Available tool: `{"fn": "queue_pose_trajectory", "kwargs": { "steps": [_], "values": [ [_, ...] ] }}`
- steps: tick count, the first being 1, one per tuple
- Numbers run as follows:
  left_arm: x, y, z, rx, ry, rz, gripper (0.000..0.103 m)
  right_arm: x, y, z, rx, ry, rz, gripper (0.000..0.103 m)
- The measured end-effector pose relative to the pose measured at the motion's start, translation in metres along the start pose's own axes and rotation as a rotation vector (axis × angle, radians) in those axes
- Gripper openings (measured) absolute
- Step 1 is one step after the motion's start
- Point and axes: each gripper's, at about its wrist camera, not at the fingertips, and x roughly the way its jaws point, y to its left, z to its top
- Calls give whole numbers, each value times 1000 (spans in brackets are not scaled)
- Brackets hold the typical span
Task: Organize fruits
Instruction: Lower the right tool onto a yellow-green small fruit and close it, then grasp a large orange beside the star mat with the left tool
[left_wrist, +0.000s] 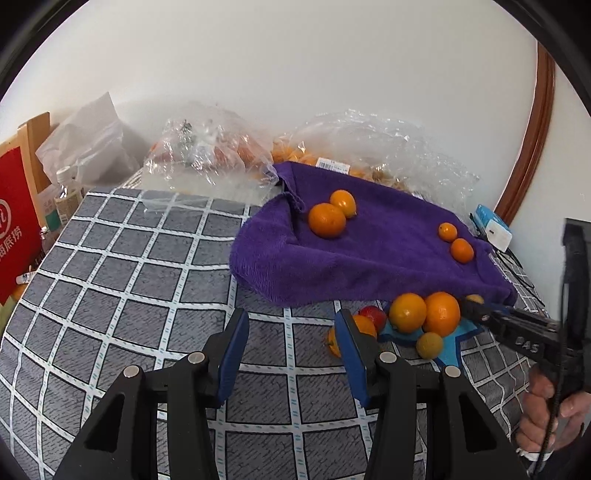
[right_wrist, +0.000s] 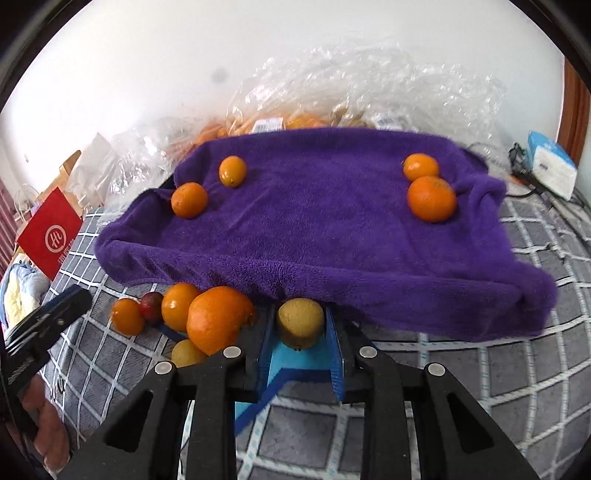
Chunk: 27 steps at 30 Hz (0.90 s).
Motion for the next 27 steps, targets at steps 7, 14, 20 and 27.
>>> {"fn": "queue_pose_trajectory", "kwargs": {
  "steps": [7, 14, 20, 27],
  "values": [
    [0, -5, -2, 16, 19, -63, 46, -25, -24, -27, -70, -15, -178, 26],
    [9, -20, -2, 45, 91, -145, 49, -28, -44, -42, 3, 11, -169, 26],
    [15, -37, 0, 74, 133, -128, 49, -31, -46, -44, 25, 10, -162, 26],
    [33, -49, -1, 124, 179, -56, 49, -28, -50, -44, 50, 21, -148, 26]
  ]
}}
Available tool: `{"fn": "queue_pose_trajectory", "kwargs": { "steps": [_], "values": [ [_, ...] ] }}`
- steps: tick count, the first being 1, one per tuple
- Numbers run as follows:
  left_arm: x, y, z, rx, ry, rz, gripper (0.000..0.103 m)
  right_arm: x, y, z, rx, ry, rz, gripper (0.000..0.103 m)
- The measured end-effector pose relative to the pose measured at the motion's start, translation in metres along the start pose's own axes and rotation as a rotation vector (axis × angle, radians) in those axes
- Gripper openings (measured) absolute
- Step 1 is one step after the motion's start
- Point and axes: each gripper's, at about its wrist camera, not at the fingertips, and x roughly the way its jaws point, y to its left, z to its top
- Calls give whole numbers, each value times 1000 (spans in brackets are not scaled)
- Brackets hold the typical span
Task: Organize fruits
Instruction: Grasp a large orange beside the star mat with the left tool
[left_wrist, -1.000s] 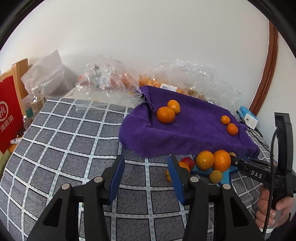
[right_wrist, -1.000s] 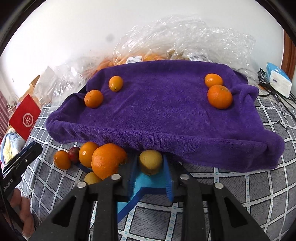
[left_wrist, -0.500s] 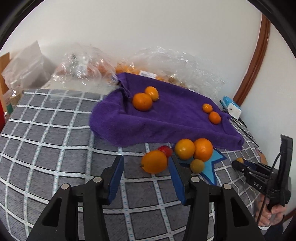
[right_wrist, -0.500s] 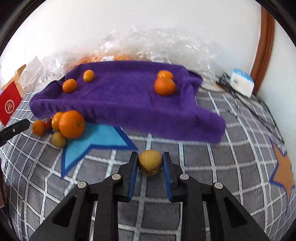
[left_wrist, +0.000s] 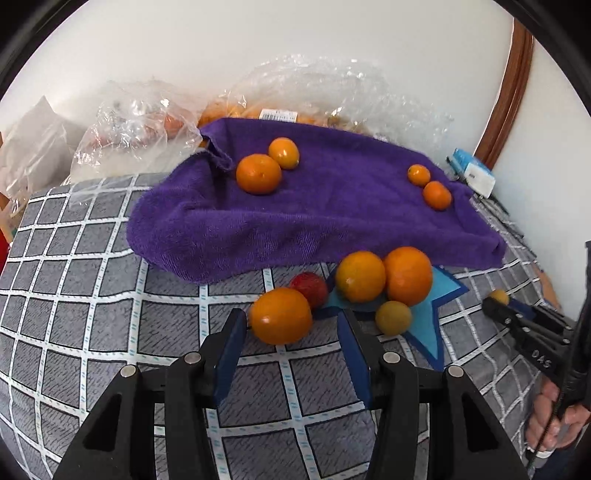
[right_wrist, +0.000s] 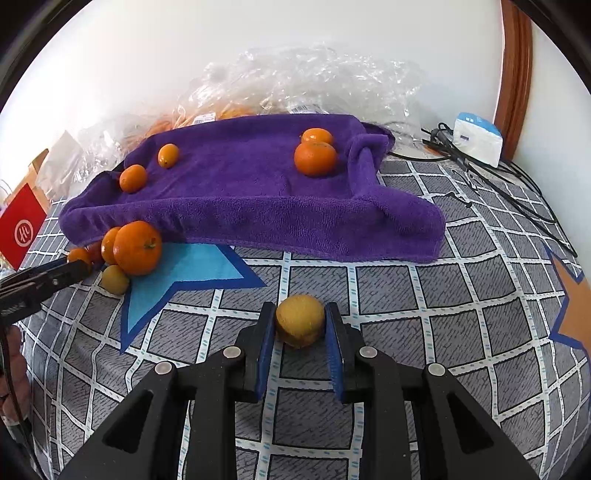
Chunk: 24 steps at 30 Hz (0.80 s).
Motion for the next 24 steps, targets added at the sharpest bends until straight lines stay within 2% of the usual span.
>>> {"fn": "queue_pose_trajectory", "kwargs": {
  "steps": [1, 2, 3, 7, 10, 13, 20, 24],
  "values": [
    [1, -1, -1, 3, -4, 8, 46, 0, 0, 0, -1, 0, -1, 26],
    [0, -2, -2, 8, -11, 16, 37, 0, 0, 0, -1, 0, -1, 26],
    [0, -2, -2, 14, -7, 21, 32, 0, 0, 0, 0, 1, 1, 26],
    [-7, -1, -5, 10, -2, 1, 32, 1, 0, 0, 2, 0, 2, 26],
    [-19, -2, -12, 27, -27, -15, 32, 1, -1, 0, 2, 1, 3, 26],
    [-20, -2, -18, 13, -11, -34, 32, 1, -1, 0, 2, 2, 6, 27],
    [-17, -7, -24, 33, -15, 15, 32, 1, -2, 0, 14, 3, 24, 27],
    [-16, -3, -23, 19, -13, -6, 32, 2, 1, 0, -8, 5, 8, 28]
  ]
}}
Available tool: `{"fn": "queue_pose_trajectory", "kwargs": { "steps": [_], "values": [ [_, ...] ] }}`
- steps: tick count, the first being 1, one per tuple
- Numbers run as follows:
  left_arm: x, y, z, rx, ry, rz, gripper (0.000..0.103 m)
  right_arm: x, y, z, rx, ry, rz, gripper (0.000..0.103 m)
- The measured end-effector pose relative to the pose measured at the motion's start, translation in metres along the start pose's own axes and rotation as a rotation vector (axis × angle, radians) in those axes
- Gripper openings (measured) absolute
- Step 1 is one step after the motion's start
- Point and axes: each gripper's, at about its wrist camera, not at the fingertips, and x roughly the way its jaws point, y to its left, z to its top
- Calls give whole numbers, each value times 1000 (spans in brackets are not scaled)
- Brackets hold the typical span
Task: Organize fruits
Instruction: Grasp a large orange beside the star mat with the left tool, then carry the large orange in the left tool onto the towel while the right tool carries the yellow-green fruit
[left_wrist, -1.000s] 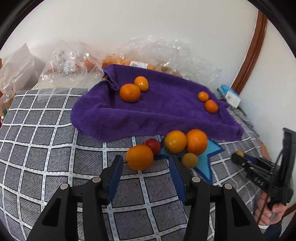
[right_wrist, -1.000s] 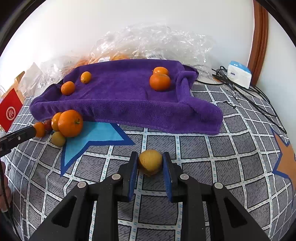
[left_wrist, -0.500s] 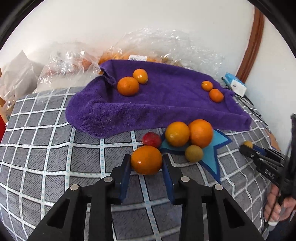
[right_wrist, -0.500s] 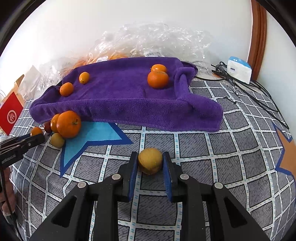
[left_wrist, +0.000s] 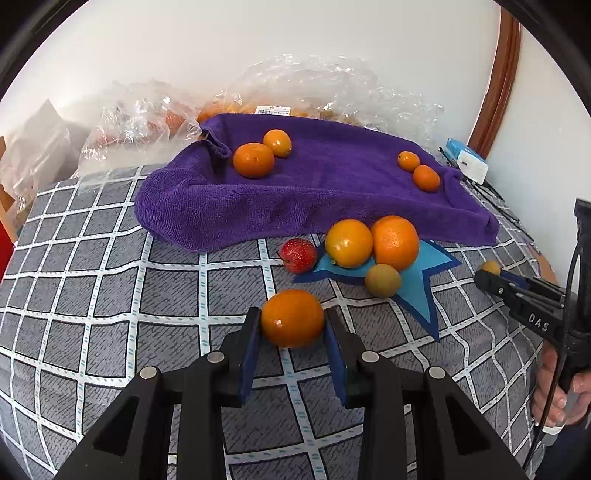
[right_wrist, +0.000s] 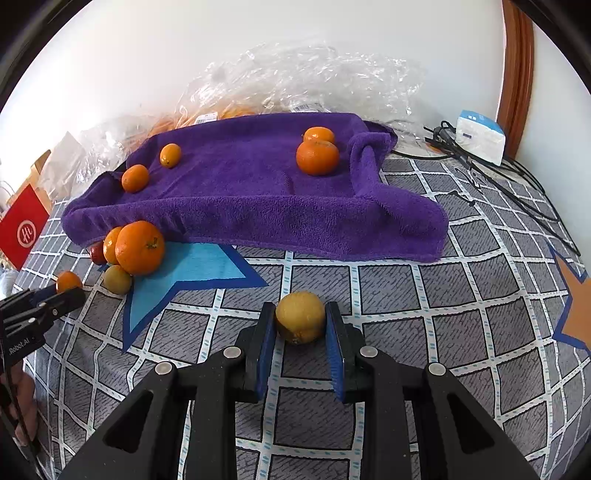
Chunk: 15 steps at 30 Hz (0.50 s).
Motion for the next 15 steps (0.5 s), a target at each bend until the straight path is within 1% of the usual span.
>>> {"fn": "queue_pose_trajectory", "kwargs": {
  "steps": [5, 10, 13, 15],
  "values": [
    [-1, 5, 1, -33, 0, -13, 32, 0, 0, 0, -2, 1, 8, 29],
    [-1, 4, 1, -40, 2, -10, 32, 0, -3, 0, 0, 0, 23, 30],
    [-2, 4, 1, -46, -3, -11, 32, -1, -5, 0, 8, -2, 31, 27],
    [-3, 4, 0, -48, -9, -13, 31, -1, -3, 0, 7, -3, 28, 27]
  ]
}}
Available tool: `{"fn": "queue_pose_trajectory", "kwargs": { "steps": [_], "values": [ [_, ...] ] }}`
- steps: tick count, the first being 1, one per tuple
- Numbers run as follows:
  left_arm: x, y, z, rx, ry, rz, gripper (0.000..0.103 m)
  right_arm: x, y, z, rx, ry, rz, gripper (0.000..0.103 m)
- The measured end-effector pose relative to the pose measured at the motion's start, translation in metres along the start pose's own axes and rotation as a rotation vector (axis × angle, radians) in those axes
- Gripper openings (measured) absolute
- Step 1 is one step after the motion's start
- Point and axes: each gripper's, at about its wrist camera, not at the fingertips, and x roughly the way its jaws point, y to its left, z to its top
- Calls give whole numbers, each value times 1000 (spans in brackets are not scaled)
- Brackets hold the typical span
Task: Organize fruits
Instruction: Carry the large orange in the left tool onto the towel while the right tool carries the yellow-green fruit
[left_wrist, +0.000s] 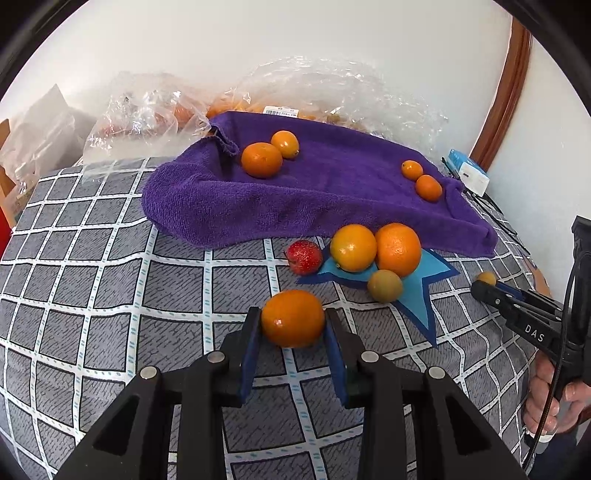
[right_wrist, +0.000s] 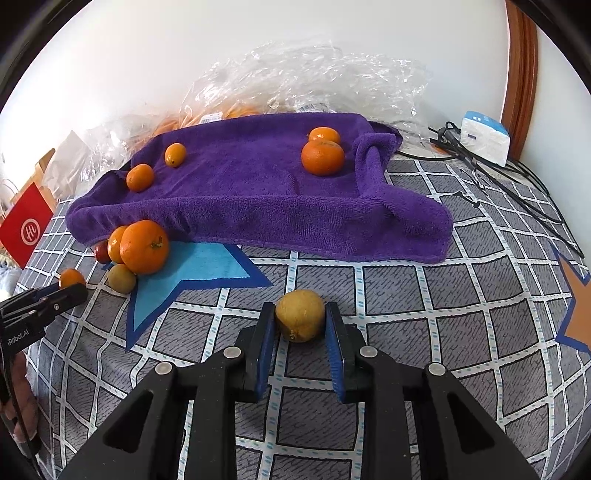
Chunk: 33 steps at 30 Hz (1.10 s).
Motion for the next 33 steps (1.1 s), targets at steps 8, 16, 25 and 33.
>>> {"fn": "queue_pose_trajectory", "kwargs": {
  "steps": [8, 16, 25, 33],
  "values": [
    [-14, 8, -3, -49, -78, -30, 31, -2, 0, -1, 11, -10, -1, 26],
    [-24, 6, -5, -45, -139, -33, 31, -6, 0, -1, 7, -28, 32, 26],
    [-36, 8, -7, -51, -201, -27, 31, -11, -7, -2, 42, -53, 49, 26],
    [-40, 8, -6, -51, -224, -13, 31, -17, -9, -2, 50, -80, 55, 26]
  ]
}}
